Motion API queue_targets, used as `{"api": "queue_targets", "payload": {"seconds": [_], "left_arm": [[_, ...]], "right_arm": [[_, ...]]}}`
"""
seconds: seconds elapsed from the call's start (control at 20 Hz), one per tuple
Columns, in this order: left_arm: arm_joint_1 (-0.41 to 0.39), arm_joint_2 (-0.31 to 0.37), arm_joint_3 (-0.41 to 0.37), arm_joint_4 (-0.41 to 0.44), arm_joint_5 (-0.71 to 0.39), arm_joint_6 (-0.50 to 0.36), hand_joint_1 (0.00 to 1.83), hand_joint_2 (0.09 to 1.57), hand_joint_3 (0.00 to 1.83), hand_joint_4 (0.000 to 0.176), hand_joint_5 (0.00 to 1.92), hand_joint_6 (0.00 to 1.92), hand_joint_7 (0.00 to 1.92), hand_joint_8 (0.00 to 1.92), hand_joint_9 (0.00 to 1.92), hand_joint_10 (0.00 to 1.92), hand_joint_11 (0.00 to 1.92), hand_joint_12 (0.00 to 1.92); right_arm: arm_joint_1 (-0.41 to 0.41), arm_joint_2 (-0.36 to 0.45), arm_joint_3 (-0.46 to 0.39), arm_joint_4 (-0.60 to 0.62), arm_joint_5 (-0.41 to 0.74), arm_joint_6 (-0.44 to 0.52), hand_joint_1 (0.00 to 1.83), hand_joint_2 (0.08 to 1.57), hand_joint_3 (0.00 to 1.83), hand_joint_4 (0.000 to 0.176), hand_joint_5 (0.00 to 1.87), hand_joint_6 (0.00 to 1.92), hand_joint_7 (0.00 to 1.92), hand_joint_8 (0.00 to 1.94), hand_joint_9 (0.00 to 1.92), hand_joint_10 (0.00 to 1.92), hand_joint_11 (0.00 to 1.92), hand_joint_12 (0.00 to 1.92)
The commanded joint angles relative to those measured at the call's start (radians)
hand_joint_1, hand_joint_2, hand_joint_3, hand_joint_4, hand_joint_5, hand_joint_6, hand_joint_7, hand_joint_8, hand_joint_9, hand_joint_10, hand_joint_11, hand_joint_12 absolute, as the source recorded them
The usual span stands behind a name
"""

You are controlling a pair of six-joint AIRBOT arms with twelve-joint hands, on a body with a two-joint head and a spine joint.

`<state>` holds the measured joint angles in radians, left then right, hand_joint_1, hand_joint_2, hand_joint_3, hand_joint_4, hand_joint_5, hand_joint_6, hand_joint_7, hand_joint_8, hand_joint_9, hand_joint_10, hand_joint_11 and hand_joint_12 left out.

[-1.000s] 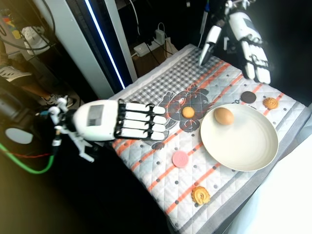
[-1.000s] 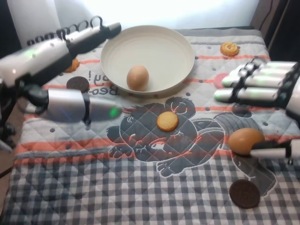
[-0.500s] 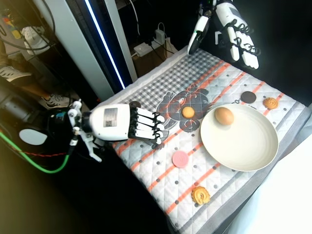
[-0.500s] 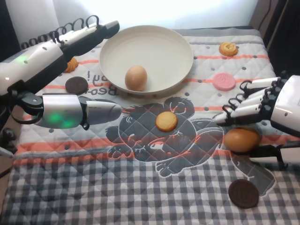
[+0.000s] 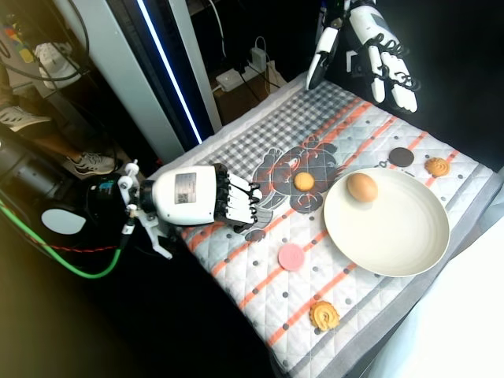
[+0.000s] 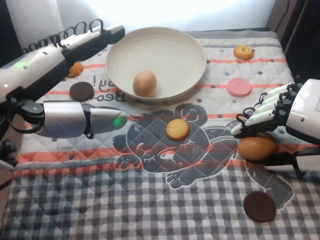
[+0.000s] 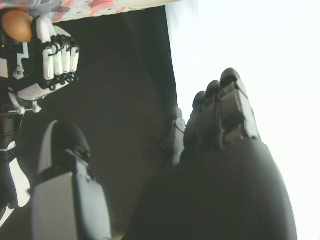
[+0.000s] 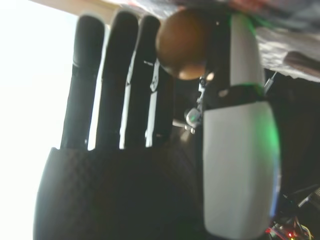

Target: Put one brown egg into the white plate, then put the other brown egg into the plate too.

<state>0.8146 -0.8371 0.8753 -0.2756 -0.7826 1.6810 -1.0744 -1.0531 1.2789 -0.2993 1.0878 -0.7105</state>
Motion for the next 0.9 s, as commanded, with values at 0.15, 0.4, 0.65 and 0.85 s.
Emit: {"api": "queue_targets", "payload": {"seconds": [0.15,0.4,0.65,0.85], "left_arm": [[-0.003,0.003,-0.001,0.001,-0.123,-0.006,0.63,0.91,0.0,0.176,0.08,0.0,0.0,0.0,0.03,0.0,0.07,0.05],[-0.002,0.012,-0.006,0.0,-0.14,-0.006,0.68,0.88,0.0,0.176,0.07,0.0,0.0,0.0,0.02,0.0,0.03,0.04],[0.0,0.012,-0.008,-0.001,-0.158,-0.006,0.66,0.89,0.0,0.176,0.06,0.01,0.0,0.0,0.02,0.0,0.03,0.05],[0.0,0.01,-0.011,-0.003,-0.169,-0.006,0.65,0.91,0.0,0.176,0.08,0.01,0.0,0.0,0.0,0.0,0.0,0.04]], "right_arm": [[0.113,-0.011,0.055,0.023,0.078,-0.013,1.27,1.08,0.0,0.0,1.09,0.68,1.05,0.97,1.0,0.8,0.84,1.04],[0.376,-0.172,0.261,-0.003,-0.053,-0.013,1.27,1.07,0.0,0.0,1.06,0.79,1.1,0.84,0.99,0.9,0.85,1.16],[0.481,-0.351,0.416,-0.011,-0.215,-0.013,1.25,1.06,0.0,0.0,1.03,0.84,1.19,0.71,1.28,0.56,1.07,1.22],[0.482,-0.363,0.418,-0.029,-0.225,-0.013,0.51,0.87,0.0,0.166,0.03,0.0,0.15,0.01,0.17,0.07,0.02,0.97]]}}
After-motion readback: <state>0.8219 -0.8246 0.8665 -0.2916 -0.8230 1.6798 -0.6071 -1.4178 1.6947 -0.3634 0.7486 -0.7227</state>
